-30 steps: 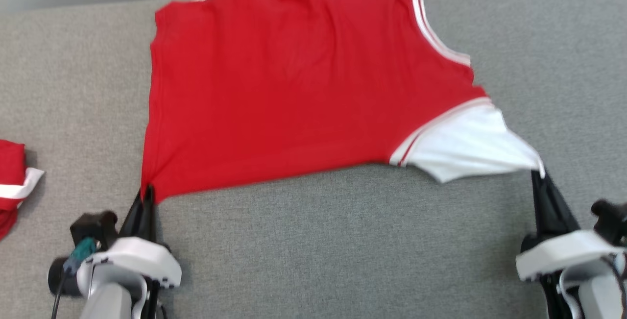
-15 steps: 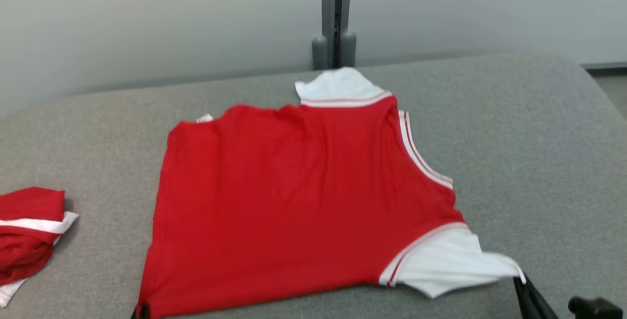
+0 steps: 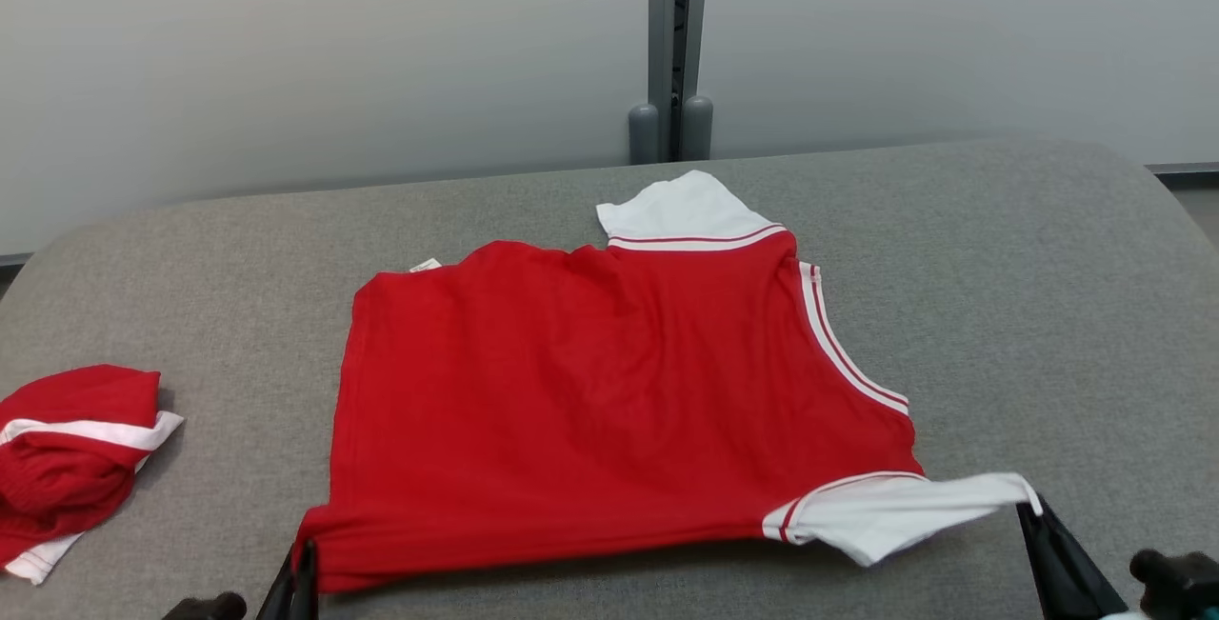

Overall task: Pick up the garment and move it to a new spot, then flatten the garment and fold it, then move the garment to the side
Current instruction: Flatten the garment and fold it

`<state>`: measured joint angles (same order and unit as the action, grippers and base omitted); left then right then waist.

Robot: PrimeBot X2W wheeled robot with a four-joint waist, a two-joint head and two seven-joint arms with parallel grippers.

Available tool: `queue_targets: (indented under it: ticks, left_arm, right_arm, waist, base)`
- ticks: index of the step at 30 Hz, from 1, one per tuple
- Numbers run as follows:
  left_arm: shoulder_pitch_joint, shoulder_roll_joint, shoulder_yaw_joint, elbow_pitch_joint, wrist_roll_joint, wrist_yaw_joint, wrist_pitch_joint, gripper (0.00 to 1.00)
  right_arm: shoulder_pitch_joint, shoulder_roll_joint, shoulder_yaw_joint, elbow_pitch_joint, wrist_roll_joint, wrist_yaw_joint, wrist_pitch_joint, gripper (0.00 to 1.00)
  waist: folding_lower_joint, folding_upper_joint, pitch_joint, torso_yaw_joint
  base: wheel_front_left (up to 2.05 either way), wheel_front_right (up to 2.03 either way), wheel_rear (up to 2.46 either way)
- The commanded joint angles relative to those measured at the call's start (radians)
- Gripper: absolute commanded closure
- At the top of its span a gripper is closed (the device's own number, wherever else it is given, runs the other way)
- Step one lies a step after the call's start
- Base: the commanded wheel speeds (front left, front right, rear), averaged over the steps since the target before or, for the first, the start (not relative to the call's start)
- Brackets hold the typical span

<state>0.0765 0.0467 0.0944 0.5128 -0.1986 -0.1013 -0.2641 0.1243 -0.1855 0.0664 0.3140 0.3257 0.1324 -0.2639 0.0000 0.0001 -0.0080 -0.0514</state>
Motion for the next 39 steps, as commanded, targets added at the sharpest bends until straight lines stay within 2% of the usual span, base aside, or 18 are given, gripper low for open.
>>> queue_targets:
  ticks: [1,3,11,20,27,28,29,30,31,39]
  left_arm:
    - [-0.049,0.007,-0.017,-0.013,0.015,0.002,0.0,1.0]
    - [-0.099,0.007,-0.033,-0.007,0.027,-0.001,0.0,1.0]
    - [-0.283,0.01,-0.039,0.066,0.067,-0.01,0.0,1.0]
    - [-0.469,0.025,-0.06,0.158,0.112,-0.012,0.0,1.0]
    - [-0.524,0.023,-0.058,0.152,0.135,0.004,0.0,1.0]
    - [-0.528,0.023,-0.055,0.149,0.137,0.01,0.0,1.0]
    - [-0.528,0.023,-0.05,0.145,0.137,0.016,0.0,0.84]
    - [-0.525,0.022,-0.046,0.139,0.132,0.016,0.0,0.26]
    - [-0.521,0.02,-0.044,0.134,0.13,0.016,0.0,0.0]
    - [-0.418,0.01,-0.027,0.057,0.113,0.032,0.0,0.0]
  right_arm:
    - [-0.053,-0.012,-0.004,0.005,-0.01,-0.002,-0.001,1.0]
    - [-0.115,-0.03,0.012,0.012,-0.043,-0.002,-0.001,1.0]
    - [-0.345,-0.016,0.023,0.107,-0.089,-0.002,0.0,1.0]
    - [-0.593,-0.02,0.04,0.267,-0.145,-0.002,0.0,1.0]
    - [-0.67,-0.001,0.033,0.339,-0.174,-0.002,0.0,1.0]
    - [-0.677,0.003,0.022,0.342,-0.174,-0.002,0.0,0.74]
    - [-0.682,0.006,0.016,0.342,-0.177,-0.002,0.0,0.29]
    - [-0.684,0.009,0.014,0.34,-0.183,-0.002,0.0,0.0]
    - [-0.687,0.014,0.005,0.327,-0.182,-0.002,0.0,0.0]
    - [-0.566,0.018,-0.018,0.238,-0.168,-0.002,0.0,0.0]
  waist:
    - [0.0,-0.0001,0.021,0.014]
    - [0.0,-0.0001,0.05,0.023]
    - [0.0,-0.0001,0.153,0.046]
    - [0.0,-0.0001,0.275,0.06]
    - [0.0,-0.0001,0.307,0.066]
    - [0.0,-0.0001,0.311,0.065]
    - [0.0,-0.0001,0.312,0.065]
    - [0.0,-0.0001,0.314,0.064]
    - [0.0,-0.0001,0.315,0.063]
    - [0.0,-0.0001,0.296,0.063]
  base:
    - [0.0,0.0,0.0]
    - [0.0,0.0,0.0]
    - [0.0,0.0,0.0]
    - [0.0,0.0,0.0]
    - [0.0,0.0,0.0]
    - [0.0,0.0,0.0]
    - [0.0,0.0,0.0]
    - [0.0,0.0,0.0]
    - [0.0,0.0,0.0]
    - [0.0,0.0,0.0]
